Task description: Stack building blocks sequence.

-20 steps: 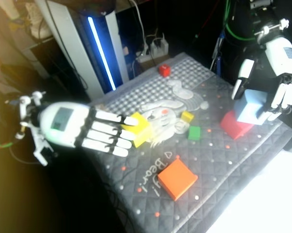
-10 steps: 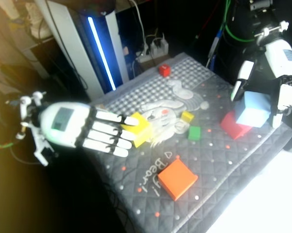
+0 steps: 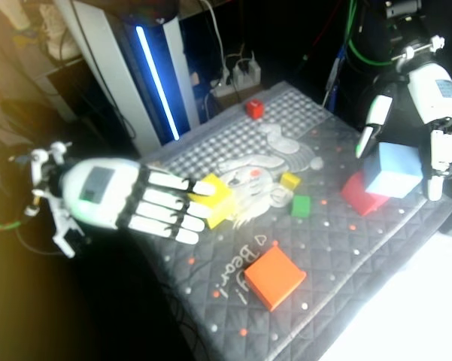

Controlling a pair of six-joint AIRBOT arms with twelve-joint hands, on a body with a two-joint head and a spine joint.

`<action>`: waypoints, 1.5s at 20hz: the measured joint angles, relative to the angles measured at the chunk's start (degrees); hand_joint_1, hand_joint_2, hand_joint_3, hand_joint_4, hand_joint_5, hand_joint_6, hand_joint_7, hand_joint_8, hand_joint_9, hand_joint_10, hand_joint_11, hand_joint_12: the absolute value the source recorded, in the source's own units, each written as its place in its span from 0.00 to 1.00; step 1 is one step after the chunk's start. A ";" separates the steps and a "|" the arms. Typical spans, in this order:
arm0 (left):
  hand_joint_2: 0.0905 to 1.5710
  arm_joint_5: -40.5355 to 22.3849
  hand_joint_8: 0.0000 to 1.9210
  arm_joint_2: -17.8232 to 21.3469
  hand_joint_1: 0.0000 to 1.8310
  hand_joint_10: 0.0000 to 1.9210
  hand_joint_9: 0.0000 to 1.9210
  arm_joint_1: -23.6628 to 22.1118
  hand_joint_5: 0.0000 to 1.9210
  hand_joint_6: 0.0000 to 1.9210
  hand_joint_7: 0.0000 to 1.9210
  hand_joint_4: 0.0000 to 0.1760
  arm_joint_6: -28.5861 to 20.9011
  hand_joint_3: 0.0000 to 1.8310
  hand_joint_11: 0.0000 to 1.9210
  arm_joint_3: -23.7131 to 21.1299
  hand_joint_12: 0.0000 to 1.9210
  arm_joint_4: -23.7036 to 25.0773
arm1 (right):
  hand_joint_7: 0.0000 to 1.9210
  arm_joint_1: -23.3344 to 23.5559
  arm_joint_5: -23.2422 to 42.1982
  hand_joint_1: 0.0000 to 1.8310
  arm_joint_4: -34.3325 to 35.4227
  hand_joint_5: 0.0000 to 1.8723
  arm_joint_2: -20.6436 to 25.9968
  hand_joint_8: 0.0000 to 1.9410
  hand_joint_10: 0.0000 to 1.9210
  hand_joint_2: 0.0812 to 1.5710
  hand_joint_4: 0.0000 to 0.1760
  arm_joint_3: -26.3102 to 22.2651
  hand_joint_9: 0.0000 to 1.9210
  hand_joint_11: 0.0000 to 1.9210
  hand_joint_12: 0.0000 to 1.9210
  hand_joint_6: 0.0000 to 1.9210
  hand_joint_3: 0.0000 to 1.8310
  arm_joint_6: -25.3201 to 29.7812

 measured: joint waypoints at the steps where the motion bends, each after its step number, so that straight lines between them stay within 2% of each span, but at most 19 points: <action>1: 0.53 -0.26 0.00 0.13 0.43 0.00 0.14 0.00 0.02 0.00 0.10 1.00 0.20 0.00 0.00 -0.33 0.53 -0.04 | 0.12 0.00 -0.02 0.36 0.00 0.10 0.00 0.00 0.00 0.67 0.73 0.00 0.10 0.11 0.00 0.00 0.00 0.00; 2: 0.52 -0.66 0.00 0.81 0.43 0.00 0.11 0.00 0.00 0.00 0.07 1.00 1.18 0.00 0.00 -1.44 0.49 -0.50 | 0.11 0.33 -0.15 0.37 -0.13 0.10 0.00 0.00 0.00 0.67 0.69 0.00 0.08 0.08 0.00 0.00 0.00 0.00; 5: 0.52 -2.78 0.00 3.54 0.37 0.00 0.05 0.13 0.00 0.00 0.01 1.00 7.82 0.00 0.00 -5.73 0.46 -5.11 | 0.09 1.73 0.26 0.32 -0.50 0.07 -0.02 0.00 0.00 0.64 0.92 0.02 0.05 0.05 0.00 0.00 0.00 0.00; 8: 0.52 -10.67 0.00 7.54 0.34 0.00 0.01 4.63 0.00 0.00 0.00 1.00 8.79 0.00 0.00 -10.49 0.38 -9.79 | 0.06 3.37 0.96 0.37 -2.38 0.06 0.02 0.00 0.00 0.65 0.78 0.00 0.04 0.04 0.00 0.00 0.00 0.00; 9: 0.52 -12.76 0.00 8.85 0.34 0.00 0.00 6.27 0.00 0.00 0.00 1.00 8.87 0.00 0.00 -12.31 0.32 -10.58 | 0.06 3.58 0.94 0.37 -2.93 0.06 0.02 0.00 0.00 0.64 0.74 0.00 0.04 0.05 0.01 0.00 0.00 0.00; 10: 0.53 -16.39 0.00 11.32 0.33 0.00 0.00 8.83 0.00 0.00 0.00 1.00 9.05 0.00 0.00 -16.09 0.27 -11.74 | 0.05 4.13 0.59 0.39 -3.41 0.05 -0.09 0.00 0.00 0.64 0.79 0.02 0.03 0.04 0.00 0.00 0.00 0.00; 11: 0.52 -20.72 0.00 13.66 0.34 0.00 0.00 11.13 0.00 0.00 0.00 1.00 9.11 0.00 0.00 -19.43 0.13 -11.61 | 0.04 4.63 0.66 0.44 -3.39 0.04 -0.63 0.00 0.00 0.63 0.78 0.24 0.02 0.03 0.00 0.00 0.00 0.00; 12: 0.51 -23.85 0.00 15.17 0.36 0.00 0.00 12.59 0.00 0.00 0.00 1.00 9.09 0.00 0.00 -21.68 0.03 -11.47 | 0.04 5.03 0.83 0.47 -3.69 0.04 -1.25 0.00 0.00 0.63 0.89 0.68 0.02 0.03 0.00 0.00 0.00 0.02; 13: 0.51 -27.74 0.00 16.79 0.36 0.00 0.00 14.12 0.00 0.00 0.00 1.00 9.07 0.00 0.00 -23.82 0.00 -11.19 | 0.04 5.62 0.57 0.48 -3.93 0.05 -1.99 0.00 0.00 0.61 0.98 1.25 0.02 0.03 0.00 0.00 0.00 0.00; 15: 0.49 -34.16 0.00 19.65 0.38 0.00 0.00 18.14 0.00 0.00 0.00 1.00 8.57 0.00 0.00 -27.47 0.00 -10.95 | 0.06 7.41 -2.21 0.51 -4.87 0.06 -3.13 0.00 0.00 0.58 1.00 2.29 0.04 0.06 0.01 0.00 0.00 0.11; 20: 0.49 -42.23 0.00 20.76 0.40 0.00 0.00 24.50 0.00 0.00 0.00 1.00 4.79 0.00 0.00 -30.14 0.00 -11.39 | 0.06 9.79 -5.70 0.51 -8.37 0.07 -4.83 0.00 0.00 0.57 0.98 3.50 0.04 0.06 0.01 0.01 0.00 1.51; 21: 0.49 -43.30 0.00 20.76 0.40 0.00 0.00 25.40 0.00 0.00 0.00 1.00 4.50 0.00 0.00 -30.62 0.00 -12.11 | 0.06 9.79 -6.71 0.51 -8.55 0.08 -5.29 0.00 0.00 0.57 0.99 3.72 0.04 0.06 0.01 0.01 0.00 1.66; 22: 0.49 -44.30 0.00 20.76 0.40 0.00 0.00 26.01 0.00 0.00 0.00 1.00 3.78 0.00 0.00 -30.80 0.00 -12.35 | 0.05 9.77 -7.63 0.51 -8.94 0.08 -5.46 0.00 0.00 0.58 0.95 3.96 0.02 0.04 0.00 0.00 0.00 1.75; 25: 0.49 -46.93 0.00 20.76 0.39 0.00 0.00 28.24 0.00 0.00 0.00 0.96 1.38 0.00 0.00 -30.80 0.00 -12.63 | 0.04 10.01 -10.01 0.46 -9.42 0.05 -6.12 0.00 0.00 0.58 0.92 4.98 0.01 0.00 0.00 0.00 0.00 1.77; 26: 0.50 -47.01 0.00 20.76 0.38 0.00 0.00 28.50 0.00 0.00 0.00 0.99 1.38 0.00 0.00 -30.86 0.00 -12.72 | 0.03 10.01 -10.73 0.45 -9.40 0.04 -6.49 0.00 0.00 0.58 0.83 5.29 0.02 0.02 0.01 0.00 0.00 1.84; 27: 0.50 -47.28 0.00 20.76 0.39 0.00 0.00 28.76 0.00 0.00 0.00 1.00 1.36 0.00 0.01 -31.08 0.00 -13.18 | 0.04 10.38 -11.63 0.44 -9.57 0.05 -7.26 0.00 0.01 0.58 0.82 5.88 0.03 0.04 0.02 0.00 0.00 2.01; 28: 0.50 -47.41 0.00 20.72 0.39 0.00 0.00 29.05 0.00 0.00 0.00 1.00 1.20 0.00 0.00 -31.15 0.00 -13.27 | 0.04 10.67 -12.63 0.44 -9.66 0.05 -8.09 0.00 0.01 0.58 0.82 6.23 0.04 0.05 0.03 0.00 0.00 2.16; 29: 0.50 -47.58 0.00 20.70 0.39 0.00 0.00 29.22 0.00 0.00 0.00 1.00 1.18 0.00 0.00 -31.15 0.00 -13.31 | 0.04 10.67 -12.87 0.48 -9.94 0.04 -8.57 0.00 0.00 0.59 0.92 6.45 0.03 0.05 0.02 0.00 0.00 2.21; 30: 0.50 -47.67 0.00 20.70 0.40 0.00 0.00 29.35 0.00 0.00 0.00 1.00 1.18 0.00 0.00 -31.15 0.00 -13.57 | 0.05 10.71 -13.22 0.47 -10.34 0.05 -9.07 0.00 0.01 0.59 0.82 6.91 0.05 0.07 0.03 0.00 0.00 2.23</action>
